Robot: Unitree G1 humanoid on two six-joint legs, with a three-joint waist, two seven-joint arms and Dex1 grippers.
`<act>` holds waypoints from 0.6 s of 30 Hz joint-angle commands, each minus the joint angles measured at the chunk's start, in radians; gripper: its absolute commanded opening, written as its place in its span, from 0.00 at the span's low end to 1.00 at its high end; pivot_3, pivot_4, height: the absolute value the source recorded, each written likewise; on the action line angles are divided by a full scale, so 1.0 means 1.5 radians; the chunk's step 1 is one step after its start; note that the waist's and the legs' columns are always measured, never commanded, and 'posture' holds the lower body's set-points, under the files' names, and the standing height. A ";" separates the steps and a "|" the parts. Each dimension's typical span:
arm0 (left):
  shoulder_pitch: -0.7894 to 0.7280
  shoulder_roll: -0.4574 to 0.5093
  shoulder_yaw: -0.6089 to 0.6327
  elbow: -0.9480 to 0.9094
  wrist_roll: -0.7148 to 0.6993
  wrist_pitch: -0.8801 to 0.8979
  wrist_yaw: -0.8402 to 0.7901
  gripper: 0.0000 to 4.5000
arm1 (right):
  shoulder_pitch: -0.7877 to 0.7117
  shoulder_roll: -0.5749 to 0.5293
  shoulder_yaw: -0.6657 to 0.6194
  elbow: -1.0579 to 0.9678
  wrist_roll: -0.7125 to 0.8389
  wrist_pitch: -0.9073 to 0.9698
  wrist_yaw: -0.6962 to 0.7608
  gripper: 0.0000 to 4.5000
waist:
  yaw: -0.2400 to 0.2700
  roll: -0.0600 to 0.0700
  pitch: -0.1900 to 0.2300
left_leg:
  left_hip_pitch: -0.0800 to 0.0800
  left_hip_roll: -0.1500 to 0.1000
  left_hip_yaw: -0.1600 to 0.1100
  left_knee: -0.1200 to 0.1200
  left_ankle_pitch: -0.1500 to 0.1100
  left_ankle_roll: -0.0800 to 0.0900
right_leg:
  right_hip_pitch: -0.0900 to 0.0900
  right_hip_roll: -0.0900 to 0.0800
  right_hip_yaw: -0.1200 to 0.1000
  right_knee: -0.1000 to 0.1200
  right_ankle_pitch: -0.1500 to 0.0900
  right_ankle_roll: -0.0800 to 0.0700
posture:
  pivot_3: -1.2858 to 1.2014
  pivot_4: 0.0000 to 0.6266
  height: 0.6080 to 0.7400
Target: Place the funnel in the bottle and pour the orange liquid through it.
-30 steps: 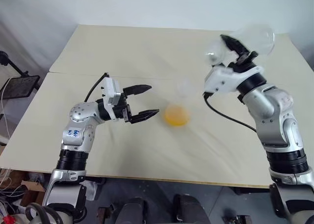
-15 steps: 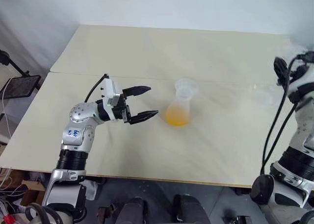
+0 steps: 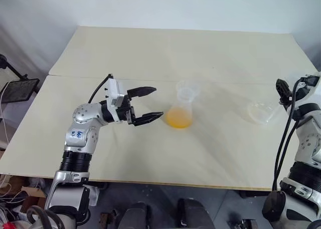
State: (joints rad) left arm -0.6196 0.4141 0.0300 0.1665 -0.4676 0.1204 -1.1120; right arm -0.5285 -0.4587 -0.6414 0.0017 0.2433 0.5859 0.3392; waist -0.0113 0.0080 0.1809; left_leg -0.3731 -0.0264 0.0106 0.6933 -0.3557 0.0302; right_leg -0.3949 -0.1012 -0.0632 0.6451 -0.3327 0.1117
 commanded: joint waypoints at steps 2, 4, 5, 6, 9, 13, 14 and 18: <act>-0.006 0.006 0.009 -0.024 -0.006 0.000 0.005 1.00 | 0.018 -0.023 -0.017 -0.028 0.071 -0.010 0.028 0.93 | 0.003 0.000 0.000 | 0.000 0.000 0.000 0.000 0.000 0.000 | 0.000 0.000 0.000 0.000 0.000 0.000 | 0.52 0.24 1.00; -0.004 0.009 0.009 -0.027 -0.007 0.003 0.005 1.00 | 0.035 -0.038 -0.006 -0.046 0.089 -0.001 0.046 0.99 | 0.005 0.000 0.000 | 0.000 0.000 0.000 0.000 0.000 0.000 | 0.000 0.000 0.000 0.000 0.000 0.000 | 0.52 0.24 1.00; -0.002 0.010 0.010 -0.031 -0.008 0.006 0.006 1.00 | 0.047 -0.048 -0.005 -0.053 0.090 -0.005 0.050 0.99 | 0.006 0.000 0.000 | 0.000 0.000 0.000 0.000 0.000 0.000 | 0.000 0.000 0.000 0.000 0.000 0.000 | 0.52 0.24 1.00; -0.001 0.012 0.011 -0.033 -0.008 0.009 0.007 1.00 | 0.060 -0.060 -0.005 -0.058 0.095 -0.008 0.060 0.99 | 0.007 0.000 0.000 | 0.000 0.000 0.000 0.000 0.000 0.000 | 0.000 0.000 0.000 0.000 0.000 0.000 | 0.52 0.24 1.00; 0.007 0.019 0.012 -0.039 -0.010 0.014 0.005 1.00 | 0.094 -0.094 -0.016 -0.061 0.124 -0.009 0.094 0.99 | 0.007 0.000 0.000 | 0.000 0.000 0.000 0.000 0.000 0.000 | 0.001 -0.001 0.000 -0.001 0.000 0.000 | 0.52 0.24 1.00; 0.024 0.034 0.015 -0.047 -0.012 0.023 -0.001 1.00 | 0.149 -0.136 -0.042 -0.050 0.160 -0.057 0.173 0.99 | 0.007 0.000 0.000 | 0.000 0.000 0.000 0.000 0.000 0.000 | 0.001 -0.002 0.000 -0.001 0.000 0.000 | 0.52 0.24 1.00; 0.029 0.038 0.016 -0.051 -0.013 0.026 -0.003 1.00 | 0.162 -0.141 -0.049 -0.049 0.169 -0.077 0.192 0.99 | 0.007 0.000 0.000 | 0.000 0.000 0.000 0.000 0.000 0.000 | 0.001 -0.002 0.000 -0.001 0.000 0.000 | 0.52 0.24 1.00; 0.055 0.067 0.020 -0.060 -0.011 0.039 -0.014 1.00 | 0.254 -0.209 -0.046 -0.004 0.146 -0.145 0.297 0.99 | 0.008 0.000 0.000 | 0.000 0.000 0.000 0.000 0.000 0.000 | 0.002 -0.003 0.000 -0.002 0.000 0.000 | 0.52 0.24 1.00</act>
State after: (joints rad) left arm -0.5425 0.4940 0.0391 0.1186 -0.4700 0.1734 -1.1194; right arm -0.1700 -0.7452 -0.6795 -0.0176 0.4785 0.4484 0.7262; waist 0.0009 0.0079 0.1809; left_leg -0.3726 -0.0261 0.0101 0.6931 -0.3561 0.0309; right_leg -0.3920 -0.1052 -0.0637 0.6413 -0.3327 0.1118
